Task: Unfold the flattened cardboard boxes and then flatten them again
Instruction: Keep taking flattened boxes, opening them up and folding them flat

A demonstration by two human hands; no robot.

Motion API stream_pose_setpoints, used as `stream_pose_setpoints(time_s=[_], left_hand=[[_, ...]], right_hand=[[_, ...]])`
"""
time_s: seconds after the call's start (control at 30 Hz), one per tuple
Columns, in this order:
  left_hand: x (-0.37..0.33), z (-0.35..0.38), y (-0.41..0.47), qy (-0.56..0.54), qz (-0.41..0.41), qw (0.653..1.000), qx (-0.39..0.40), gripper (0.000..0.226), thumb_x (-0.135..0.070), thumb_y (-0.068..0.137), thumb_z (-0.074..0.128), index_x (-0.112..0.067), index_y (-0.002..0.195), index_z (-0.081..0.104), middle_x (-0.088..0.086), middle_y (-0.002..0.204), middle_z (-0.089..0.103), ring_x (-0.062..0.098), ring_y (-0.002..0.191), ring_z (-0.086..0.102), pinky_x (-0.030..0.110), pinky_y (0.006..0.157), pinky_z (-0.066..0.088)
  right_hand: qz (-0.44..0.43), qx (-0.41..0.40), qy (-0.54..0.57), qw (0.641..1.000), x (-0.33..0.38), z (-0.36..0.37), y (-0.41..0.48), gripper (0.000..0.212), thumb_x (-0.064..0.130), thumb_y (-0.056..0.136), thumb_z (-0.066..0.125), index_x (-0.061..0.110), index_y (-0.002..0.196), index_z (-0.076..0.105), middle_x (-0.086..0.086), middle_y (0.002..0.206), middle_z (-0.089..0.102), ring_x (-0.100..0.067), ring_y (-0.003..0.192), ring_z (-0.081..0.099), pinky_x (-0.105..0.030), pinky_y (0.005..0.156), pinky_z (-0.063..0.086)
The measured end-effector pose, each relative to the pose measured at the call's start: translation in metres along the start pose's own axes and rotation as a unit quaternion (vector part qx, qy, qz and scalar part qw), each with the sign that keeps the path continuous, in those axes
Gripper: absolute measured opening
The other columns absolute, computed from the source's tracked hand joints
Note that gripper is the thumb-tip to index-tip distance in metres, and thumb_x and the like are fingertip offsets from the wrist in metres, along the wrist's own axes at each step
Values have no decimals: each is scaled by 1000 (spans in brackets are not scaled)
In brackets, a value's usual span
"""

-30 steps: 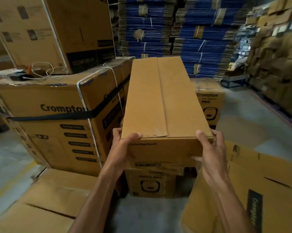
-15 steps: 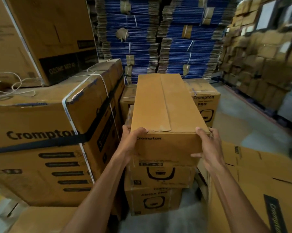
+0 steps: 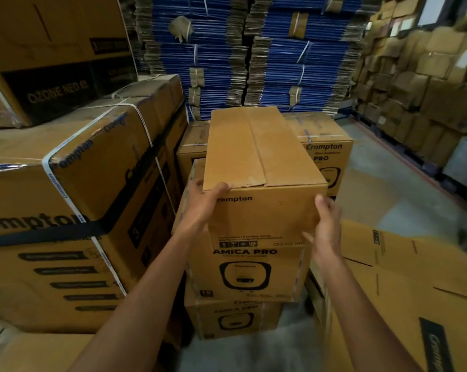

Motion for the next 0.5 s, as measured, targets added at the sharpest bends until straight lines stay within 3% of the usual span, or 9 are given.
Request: stream_pose_setpoints(time_s=[0.07,0.1,0.17,0.27,0.37,0.5], left_hand=[[-18,-1,1,128,156,976,-83,85,-47,84,75,-31,151,25,1,152,44,22,131,47,42,102,42],[-29,3,0,209,238,943,-105,84,-48,83,75,-33,150,26,1,157,38,24,141,40,51,112,38],[-45,28,-6,349,334,873,-64,79,-52,87,69,-34,152,27,-1,166,24,26,154,19,62,122,19],[-57,70,-6,485,352,799,54,88,-64,89,61,-34,159,18,-3,171,9,26,157,3,64,123,10],[-53,91,15,563,330,751,98,96,-76,84,56,-33,160,14,-2,171,9,32,156,5,67,120,13],[-35,96,31,626,302,710,113,111,-89,77,47,-30,162,7,-1,171,5,34,156,4,71,118,8]], right_hand=[[50,-62,32,996,-46,-12,-5,38,37,100,59,18,132,50,-3,137,55,-30,127,51,-55,102,46],[88,-69,37,993,-69,-14,-9,34,27,101,59,15,131,50,-8,138,55,-34,126,53,-55,101,47],[150,-47,87,984,-100,-9,-16,48,10,101,56,11,145,39,-14,137,55,-35,123,55,-52,100,50],[203,-52,227,951,-107,7,-16,52,2,100,53,9,150,37,-17,136,54,-37,132,50,-48,106,48],[260,-3,325,909,-105,31,-24,58,10,101,56,13,154,33,-22,158,31,-41,148,29,-56,117,34],[303,49,307,901,-120,60,-39,62,21,98,62,16,154,36,-18,165,18,-40,151,21,-60,119,26]])
Point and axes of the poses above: each hand's wrist, its own y-axis towards the middle knuckle, its own z-axis out of the palm, x = y × z, the point moved 4 cm from there along y, towards the middle knuckle
